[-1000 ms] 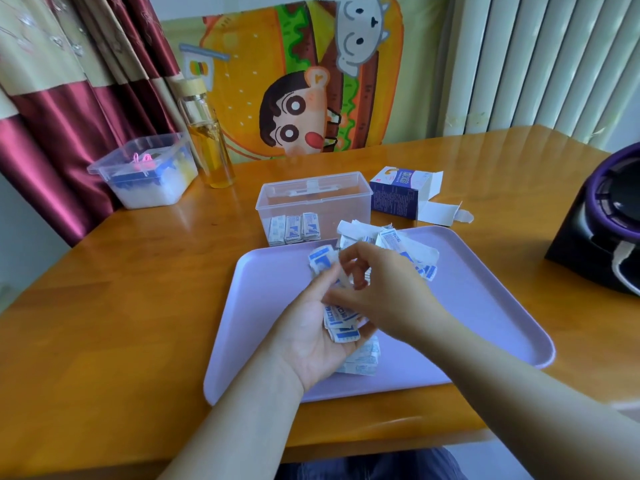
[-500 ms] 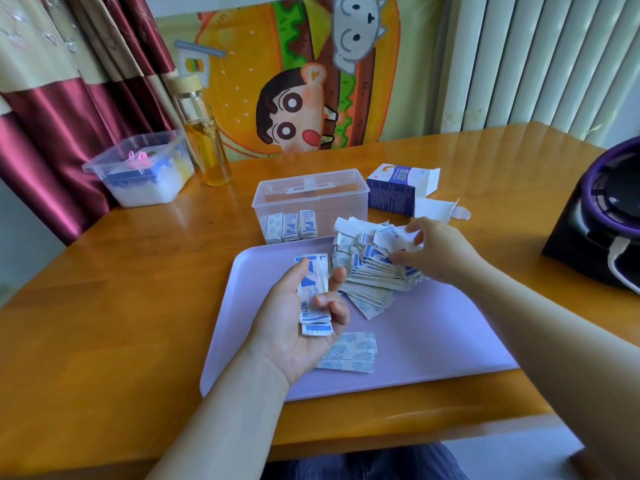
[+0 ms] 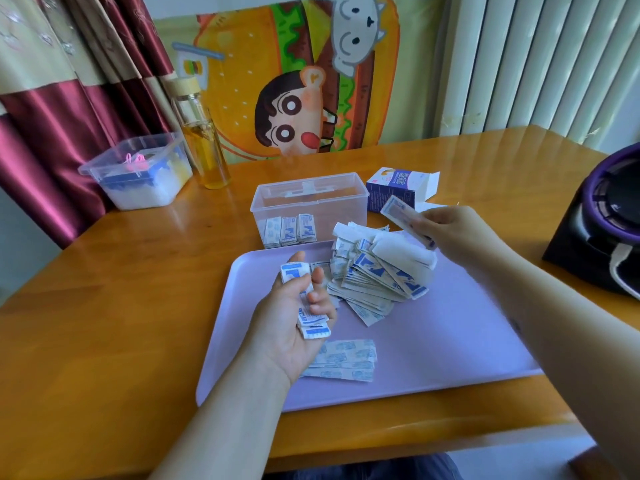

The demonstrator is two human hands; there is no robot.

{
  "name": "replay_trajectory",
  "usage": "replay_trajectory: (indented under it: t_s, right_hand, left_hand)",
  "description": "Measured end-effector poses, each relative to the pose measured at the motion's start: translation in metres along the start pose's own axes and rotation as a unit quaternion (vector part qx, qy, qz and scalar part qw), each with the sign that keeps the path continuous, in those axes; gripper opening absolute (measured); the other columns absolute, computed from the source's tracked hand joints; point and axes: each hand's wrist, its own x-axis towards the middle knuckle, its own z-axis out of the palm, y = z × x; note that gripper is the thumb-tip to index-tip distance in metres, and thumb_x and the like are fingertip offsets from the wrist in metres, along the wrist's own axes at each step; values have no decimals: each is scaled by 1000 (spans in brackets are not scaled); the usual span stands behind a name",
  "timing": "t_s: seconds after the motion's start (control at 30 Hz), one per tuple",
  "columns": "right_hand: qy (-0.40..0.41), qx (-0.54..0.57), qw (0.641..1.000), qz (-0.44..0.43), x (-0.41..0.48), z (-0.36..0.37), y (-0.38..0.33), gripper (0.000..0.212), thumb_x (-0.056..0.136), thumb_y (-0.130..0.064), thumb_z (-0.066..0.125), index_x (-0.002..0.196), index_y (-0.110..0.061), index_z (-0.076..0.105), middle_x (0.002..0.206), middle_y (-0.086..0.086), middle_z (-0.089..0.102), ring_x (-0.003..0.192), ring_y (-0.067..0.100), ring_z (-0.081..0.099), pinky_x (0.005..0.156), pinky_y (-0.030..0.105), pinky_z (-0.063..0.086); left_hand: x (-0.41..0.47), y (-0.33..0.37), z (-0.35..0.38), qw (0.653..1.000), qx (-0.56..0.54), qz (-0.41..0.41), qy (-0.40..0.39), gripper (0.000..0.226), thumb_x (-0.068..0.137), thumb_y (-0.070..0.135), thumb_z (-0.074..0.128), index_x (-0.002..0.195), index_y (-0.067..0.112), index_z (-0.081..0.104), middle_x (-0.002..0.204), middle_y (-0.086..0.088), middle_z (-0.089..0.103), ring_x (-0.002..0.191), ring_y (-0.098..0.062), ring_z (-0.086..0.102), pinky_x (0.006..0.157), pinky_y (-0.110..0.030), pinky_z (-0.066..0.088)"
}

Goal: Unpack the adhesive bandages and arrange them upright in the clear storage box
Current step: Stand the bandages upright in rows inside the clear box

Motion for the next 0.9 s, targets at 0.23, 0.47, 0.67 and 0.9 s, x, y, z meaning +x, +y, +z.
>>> replay_trajectory:
  t_s: [0.23, 0.47, 0.67, 0.9]
  right_hand:
    - [-89, 131, 986, -52, -53, 53, -32, 12, 83, -18, 69, 88, -16, 57, 60, -3, 60, 45, 4, 49, 50, 20, 39]
    - [-43, -32, 992, -118, -46, 48, -16, 22, 82, -42, 66, 95, -26, 59, 66, -10, 57, 54, 6, 48, 51, 21, 32]
    - [-27, -275, 960, -52, -17, 27, 20, 45, 76, -42, 72, 114, -21, 58, 107, -3, 60, 85, 13, 52, 70, 32, 50]
    - [-23, -152, 987, -37, -13, 26, 24, 21, 79, -25, 74, 95, -17, 65, 84, -3, 62, 71, 14, 56, 55, 18, 41]
  left_hand:
    - [-1, -12, 9, 999, 21, -25, -24, 30, 90, 43, 53, 83, 15, 61, 64, 2, 55, 43, -3, 39, 38, -11, 31]
    - [-3, -5, 1, 999, 21, -18, 18, 10, 95, 12, 49, 99, 12, 58, 67, 2, 60, 45, -7, 48, 39, -14, 32]
    - [-6, -1, 4, 1000, 5, -2, 14, 26, 95, 4, 42, 118, 9, 53, 65, 0, 48, 63, -13, 50, 68, -27, 46]
    - [-7, 0, 3, 1000, -21, -14, 10, 33, 96, 5, 43, 128, 5, 51, 71, -4, 50, 55, -12, 53, 68, -27, 55]
